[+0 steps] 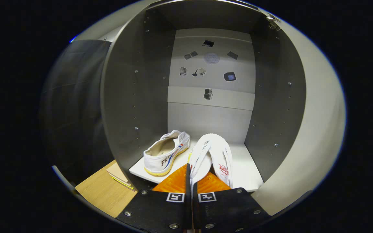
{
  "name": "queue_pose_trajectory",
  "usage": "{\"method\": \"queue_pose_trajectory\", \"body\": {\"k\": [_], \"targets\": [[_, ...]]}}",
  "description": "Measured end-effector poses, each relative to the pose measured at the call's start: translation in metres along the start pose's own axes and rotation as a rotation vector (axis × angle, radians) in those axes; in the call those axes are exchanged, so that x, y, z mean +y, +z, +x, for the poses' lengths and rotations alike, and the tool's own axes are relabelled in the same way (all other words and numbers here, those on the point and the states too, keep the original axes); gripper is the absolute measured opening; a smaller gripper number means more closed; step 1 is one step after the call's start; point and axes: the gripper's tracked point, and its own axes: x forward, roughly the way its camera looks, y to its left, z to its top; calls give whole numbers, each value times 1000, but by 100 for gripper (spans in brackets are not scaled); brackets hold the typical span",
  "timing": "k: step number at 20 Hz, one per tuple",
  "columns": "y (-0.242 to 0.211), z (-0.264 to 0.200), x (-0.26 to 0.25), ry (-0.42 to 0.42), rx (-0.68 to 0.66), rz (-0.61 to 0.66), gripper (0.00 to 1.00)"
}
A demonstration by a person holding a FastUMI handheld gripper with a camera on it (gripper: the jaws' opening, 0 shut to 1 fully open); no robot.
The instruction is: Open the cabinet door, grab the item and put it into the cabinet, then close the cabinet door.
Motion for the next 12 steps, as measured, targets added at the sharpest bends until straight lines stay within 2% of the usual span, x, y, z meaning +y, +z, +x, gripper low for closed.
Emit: {"method": "queue_pose_trajectory", "body": {"k": [6, 12], "targets": [[9, 70, -30, -17, 29, -26, 1], [-1, 126, -43, -28, 82, -56, 1]]}}
